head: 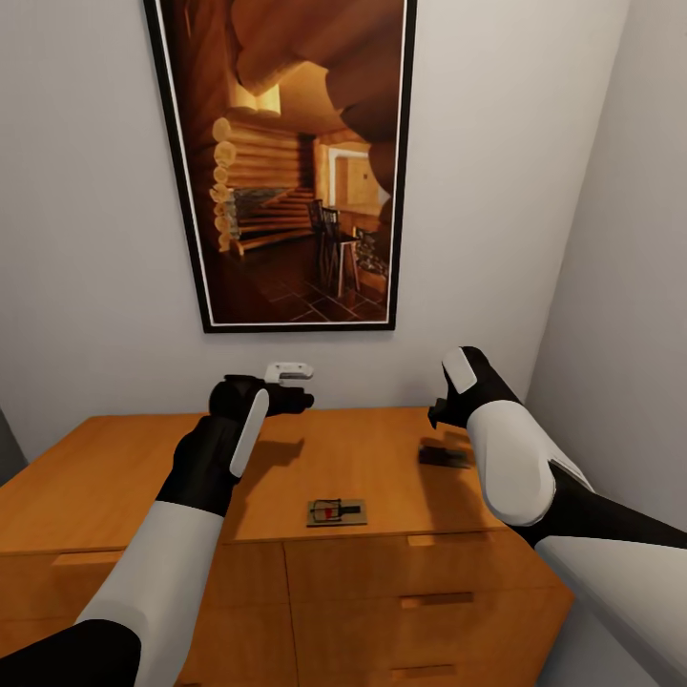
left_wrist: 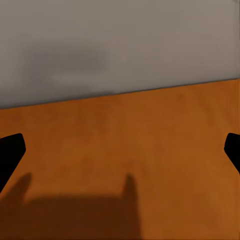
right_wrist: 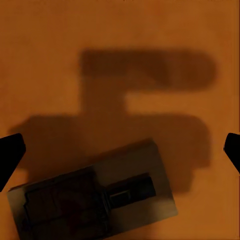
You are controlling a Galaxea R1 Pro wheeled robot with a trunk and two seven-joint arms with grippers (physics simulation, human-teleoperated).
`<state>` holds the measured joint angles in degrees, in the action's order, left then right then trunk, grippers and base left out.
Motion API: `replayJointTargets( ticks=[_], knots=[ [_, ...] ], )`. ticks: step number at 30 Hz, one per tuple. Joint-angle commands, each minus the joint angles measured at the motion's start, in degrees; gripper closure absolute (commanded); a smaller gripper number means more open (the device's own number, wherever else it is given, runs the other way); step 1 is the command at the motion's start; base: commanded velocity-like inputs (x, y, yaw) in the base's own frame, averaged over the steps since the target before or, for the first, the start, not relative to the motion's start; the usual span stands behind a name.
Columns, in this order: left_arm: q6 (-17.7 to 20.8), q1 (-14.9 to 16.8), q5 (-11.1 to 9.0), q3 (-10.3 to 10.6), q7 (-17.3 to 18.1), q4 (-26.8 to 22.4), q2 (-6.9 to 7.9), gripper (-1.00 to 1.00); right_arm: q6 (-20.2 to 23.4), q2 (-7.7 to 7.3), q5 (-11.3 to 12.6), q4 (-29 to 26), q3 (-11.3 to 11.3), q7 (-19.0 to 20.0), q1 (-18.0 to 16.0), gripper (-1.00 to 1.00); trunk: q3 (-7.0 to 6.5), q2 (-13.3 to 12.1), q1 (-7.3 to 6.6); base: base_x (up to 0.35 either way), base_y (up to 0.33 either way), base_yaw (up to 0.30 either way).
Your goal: Take the four mousetraps from the cabinet in the bathroom and place them on the bathroom floor. Make sure all four end up on the same floor surface, and ensure that at least two of them are either under or directly next to the same bathroom sink.
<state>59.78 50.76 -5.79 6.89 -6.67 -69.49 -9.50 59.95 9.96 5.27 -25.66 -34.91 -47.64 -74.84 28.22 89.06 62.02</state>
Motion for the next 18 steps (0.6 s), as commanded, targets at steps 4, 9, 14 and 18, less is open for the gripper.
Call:
replayJointTargets(
  ticks=[4,9,14,18],
  knots=[
    [0.2,0.0,-0.6,0.0,-0.6,-0.1,0.01,-1.0,0.0,0.04,0.5,-0.1,-0.1,-0.6,0.0,-1.0,0.07,0.0,0.0,0.0,0.0,-0.135],
    [0.2,0.0,-0.6,0.0,-0.6,-0.2,-0.03,-1.0,0.0,0.04,0.5,-0.1,-0.1,-0.7,0.0,-1.0,0.07,0.0,0.0,0.0,0.0,-0.225],
    [0.2,0.0,-0.6,0.0,-0.5,-0.2,-0.06,-1.0,0.0,0.04,0.5,-0.1,-0.1,-0.7,0.0,-1.0,0.07,0.0,0.0,0.0,0.0,-0.263],
    [0.2,0.0,-0.7,0.0,-0.5,-0.2,-0.08,-1.0,0.0,0.04,0.5,-0.1,-0.1,-0.7,0.0,-1.0,0.07,0.0,0.0,0.0,0.0,-0.278]
  ],
)
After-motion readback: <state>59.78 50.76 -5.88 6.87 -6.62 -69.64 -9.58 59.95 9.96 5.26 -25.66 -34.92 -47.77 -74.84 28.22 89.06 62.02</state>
